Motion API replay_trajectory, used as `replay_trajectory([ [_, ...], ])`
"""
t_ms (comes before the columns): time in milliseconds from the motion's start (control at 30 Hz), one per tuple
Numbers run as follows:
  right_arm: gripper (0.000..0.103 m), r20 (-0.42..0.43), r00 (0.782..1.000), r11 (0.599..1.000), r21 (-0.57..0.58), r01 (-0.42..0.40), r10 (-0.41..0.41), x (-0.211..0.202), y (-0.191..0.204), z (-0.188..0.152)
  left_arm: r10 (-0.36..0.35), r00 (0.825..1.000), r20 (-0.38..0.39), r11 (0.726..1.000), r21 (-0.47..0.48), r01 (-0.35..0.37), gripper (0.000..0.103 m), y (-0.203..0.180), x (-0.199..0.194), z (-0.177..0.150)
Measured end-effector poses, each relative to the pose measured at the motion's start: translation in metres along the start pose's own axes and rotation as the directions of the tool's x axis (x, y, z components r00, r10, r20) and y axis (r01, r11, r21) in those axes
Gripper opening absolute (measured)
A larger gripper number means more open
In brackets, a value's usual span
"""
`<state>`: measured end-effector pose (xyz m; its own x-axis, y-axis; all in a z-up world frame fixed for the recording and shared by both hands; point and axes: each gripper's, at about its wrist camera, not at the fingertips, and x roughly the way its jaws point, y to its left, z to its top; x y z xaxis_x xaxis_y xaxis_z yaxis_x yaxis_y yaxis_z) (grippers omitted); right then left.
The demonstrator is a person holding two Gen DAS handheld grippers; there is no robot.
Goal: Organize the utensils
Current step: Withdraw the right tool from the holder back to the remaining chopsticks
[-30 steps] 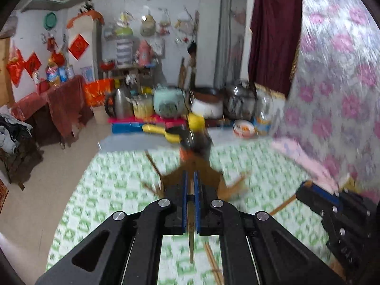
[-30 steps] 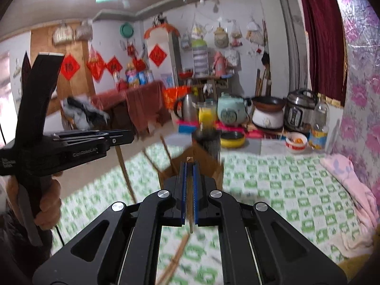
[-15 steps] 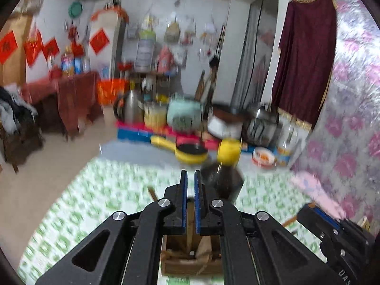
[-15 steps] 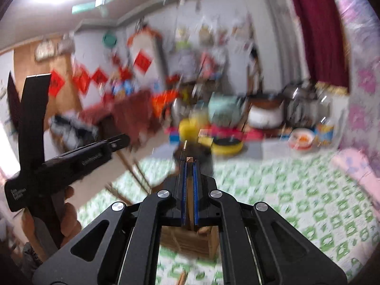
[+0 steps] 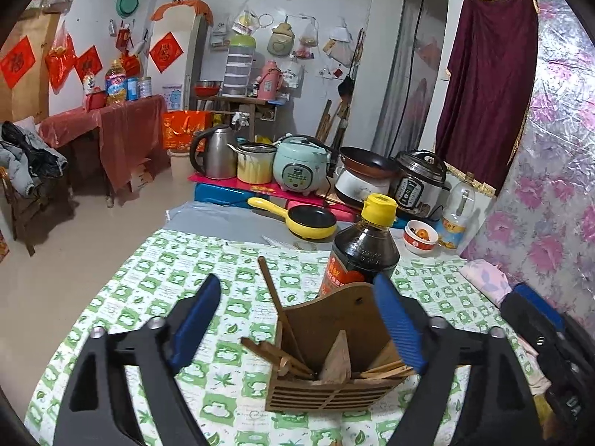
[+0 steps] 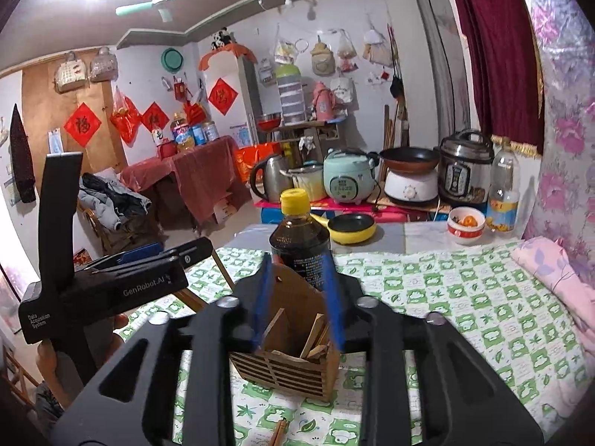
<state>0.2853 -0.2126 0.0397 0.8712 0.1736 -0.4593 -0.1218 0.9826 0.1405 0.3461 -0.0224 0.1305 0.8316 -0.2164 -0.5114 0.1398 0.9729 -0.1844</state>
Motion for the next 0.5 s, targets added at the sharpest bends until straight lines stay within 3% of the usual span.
replay_trajectory([
  [167,0.052,0.028,1.000,1.000,-0.007,-0.003,0.003,-0.024,0.007,-0.002,0.027,1.000,-0.007,0.999,0.034,-0.027,0.093,0.002,-0.015,-0.017],
  [233,0.059,0.027,1.000,1.000,-0.010,-0.002,0.002,-0.028,0.008,-0.005,0.037,0.999,-0.017,0.998,0.051,-0.036,0.094,0.008,-0.020,-0.042],
  [333,0.068,0.008,1.000,0.999,-0.029,0.028,-0.028,-0.036,0.010,-0.021,0.055,0.994,-0.099,0.995,0.087,-0.047,0.094,0.017,-0.019,-0.088],
  [400,0.078,-0.007,0.998,0.998,-0.038,0.054,-0.055,-0.043,0.007,-0.046,0.059,0.987,-0.150,0.992,0.116,-0.042,0.094,0.020,-0.018,-0.118],
  [500,0.083,-0.072,0.990,0.992,-0.055,0.115,-0.119,-0.045,-0.001,-0.091,0.075,0.970,-0.232,0.986,0.163,-0.037,0.094,0.020,-0.018,-0.156],
])
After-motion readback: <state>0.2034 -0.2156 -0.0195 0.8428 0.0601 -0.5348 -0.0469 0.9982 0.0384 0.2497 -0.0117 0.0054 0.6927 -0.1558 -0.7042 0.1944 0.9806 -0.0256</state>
